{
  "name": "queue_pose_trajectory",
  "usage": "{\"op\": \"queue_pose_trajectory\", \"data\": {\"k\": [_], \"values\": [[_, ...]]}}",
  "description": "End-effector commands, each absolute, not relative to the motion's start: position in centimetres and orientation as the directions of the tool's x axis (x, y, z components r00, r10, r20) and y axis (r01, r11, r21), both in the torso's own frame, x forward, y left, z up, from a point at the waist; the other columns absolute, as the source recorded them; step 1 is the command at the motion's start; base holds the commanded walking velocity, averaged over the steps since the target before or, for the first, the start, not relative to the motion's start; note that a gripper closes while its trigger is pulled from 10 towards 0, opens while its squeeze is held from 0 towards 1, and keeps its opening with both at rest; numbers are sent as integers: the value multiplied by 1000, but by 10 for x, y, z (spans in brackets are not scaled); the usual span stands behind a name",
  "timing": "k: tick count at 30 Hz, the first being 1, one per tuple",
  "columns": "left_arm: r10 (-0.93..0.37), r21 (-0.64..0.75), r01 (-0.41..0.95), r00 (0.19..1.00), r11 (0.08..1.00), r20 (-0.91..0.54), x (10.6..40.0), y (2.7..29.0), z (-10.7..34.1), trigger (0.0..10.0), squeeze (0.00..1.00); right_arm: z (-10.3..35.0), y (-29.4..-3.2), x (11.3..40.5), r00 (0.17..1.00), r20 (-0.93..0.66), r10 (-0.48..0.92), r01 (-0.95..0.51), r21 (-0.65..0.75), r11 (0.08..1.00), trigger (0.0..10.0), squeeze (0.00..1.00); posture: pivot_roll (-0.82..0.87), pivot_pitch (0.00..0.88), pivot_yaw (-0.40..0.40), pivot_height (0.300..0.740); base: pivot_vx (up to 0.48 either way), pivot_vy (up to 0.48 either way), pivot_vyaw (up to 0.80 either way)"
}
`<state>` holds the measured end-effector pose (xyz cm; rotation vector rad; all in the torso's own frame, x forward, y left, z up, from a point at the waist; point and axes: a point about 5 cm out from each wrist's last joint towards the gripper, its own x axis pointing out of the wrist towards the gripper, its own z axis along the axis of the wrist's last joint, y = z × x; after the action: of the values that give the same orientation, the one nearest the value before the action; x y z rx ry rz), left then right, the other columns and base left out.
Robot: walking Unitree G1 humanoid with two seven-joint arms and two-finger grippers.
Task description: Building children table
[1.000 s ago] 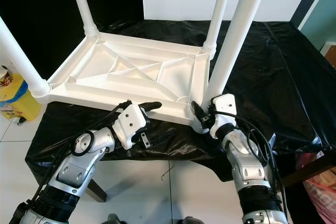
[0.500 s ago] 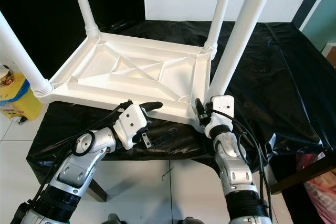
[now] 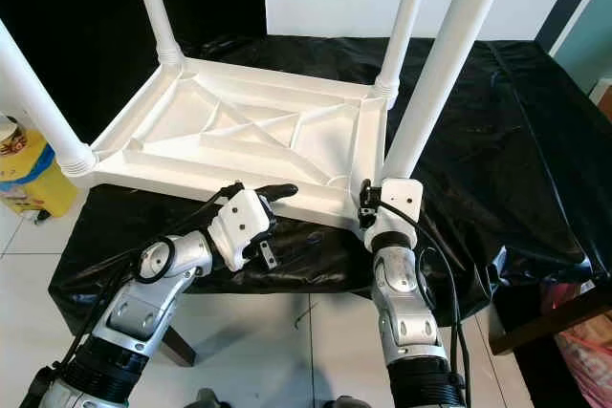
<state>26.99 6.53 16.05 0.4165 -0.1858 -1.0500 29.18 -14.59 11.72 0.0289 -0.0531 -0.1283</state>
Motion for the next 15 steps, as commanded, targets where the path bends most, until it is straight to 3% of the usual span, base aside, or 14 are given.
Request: {"op": "queue_pose_trajectory", "data": {"k": [1, 8, 9, 10, 15], "values": [[-857, 428, 783, 514, 452, -34, 272, 63, 160, 10000, 0, 97, -152, 285, 986, -44, -161, 161, -4, 987, 10000, 0, -24, 28, -50, 740, 0, 0, 0], [-860, 426, 786, 510, 449, -35, 271, 62, 159, 10000, 0, 100, -149, 284, 986, -34, -162, 162, -5, 987, 10000, 0, -29, 29, -43, 740, 0, 0, 0], [-861, 428, 787, 507, 444, -38, 271, 62, 159, 10000, 0, 102, -149, 283, 987, -19, -161, 161, 0, 987, 10000, 322, -31, 29, -42, 740, 0, 0, 0], [-862, 431, 787, 505, 441, -42, 271, 62, 159, 10000, 0, 105, -148, 283, 988, -2, -153, 153, 10, 988, 10000, 1000, -32, 28, -41, 740, 0, 0, 0], [-864, 436, 788, 502, 435, -45, 272, 61, 158, 10000, 0, 113, -148, 280, 994, 63, -88, 87, 14, 996, 10000, 1000, -35, 30, -37, 740, 0, 0, 0]]}}
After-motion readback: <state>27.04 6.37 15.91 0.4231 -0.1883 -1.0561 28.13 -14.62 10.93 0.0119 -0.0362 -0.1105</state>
